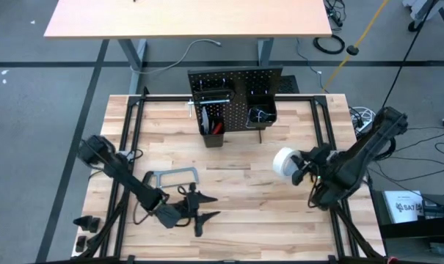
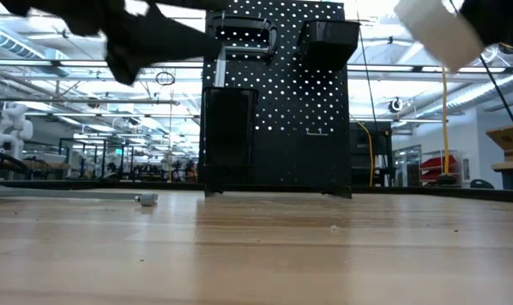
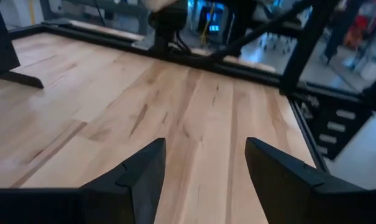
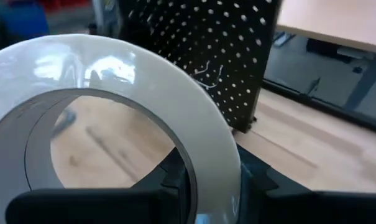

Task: Hang tools onto peg board
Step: Hang the white tape on the pegboard

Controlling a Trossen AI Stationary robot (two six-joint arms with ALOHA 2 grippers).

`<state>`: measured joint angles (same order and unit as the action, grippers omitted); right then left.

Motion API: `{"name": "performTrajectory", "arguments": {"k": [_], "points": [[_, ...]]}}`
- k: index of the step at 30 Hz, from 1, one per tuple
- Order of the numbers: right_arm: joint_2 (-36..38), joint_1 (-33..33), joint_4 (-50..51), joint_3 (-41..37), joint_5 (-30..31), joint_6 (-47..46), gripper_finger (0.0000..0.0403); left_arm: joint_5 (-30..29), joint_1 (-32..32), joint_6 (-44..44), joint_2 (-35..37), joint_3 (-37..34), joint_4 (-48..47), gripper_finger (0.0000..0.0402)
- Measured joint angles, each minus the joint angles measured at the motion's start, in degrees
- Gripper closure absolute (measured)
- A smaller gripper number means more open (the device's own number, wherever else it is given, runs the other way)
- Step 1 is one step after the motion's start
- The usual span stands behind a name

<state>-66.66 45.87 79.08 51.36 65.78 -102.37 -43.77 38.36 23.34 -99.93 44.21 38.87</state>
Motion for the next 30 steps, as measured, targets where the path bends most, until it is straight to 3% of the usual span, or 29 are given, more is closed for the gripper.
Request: {"name": "performTrajectory", "arguments": {"k": [4,9,17,21,30], "points": [[-2.49,-2.32,-13.47,-11.17,7.66,-6.25,0.0335,-0.11,-2.08,-2.75,-5.80,-0.02,8.79,0.0178],[-6.31,-8.25,-30.76,-17.73,12.97,-4.48,0.0335,0.31,-4.22,-2.76,-7.80,-0.02,10.19,0.0178],[-14.16,-19.67,-57.68,-18.52,16.69,12.21,0.0335,0.52,-5.36,-6.21,-7.76,-0.02,10.70,0.0178],[-19.50,-24.11,-72.23,-18.51,21.69,20.35,0.0335,0.62,-5.36,-8.54,-7.75,-0.02,10.76,0.0178],[-34.88,-31.38,-95.88,-18.29,24.21,23.26,0.0335,0.70,-4.84,-12.20,-7.52,-0.02,10.67,0.0178]]}}
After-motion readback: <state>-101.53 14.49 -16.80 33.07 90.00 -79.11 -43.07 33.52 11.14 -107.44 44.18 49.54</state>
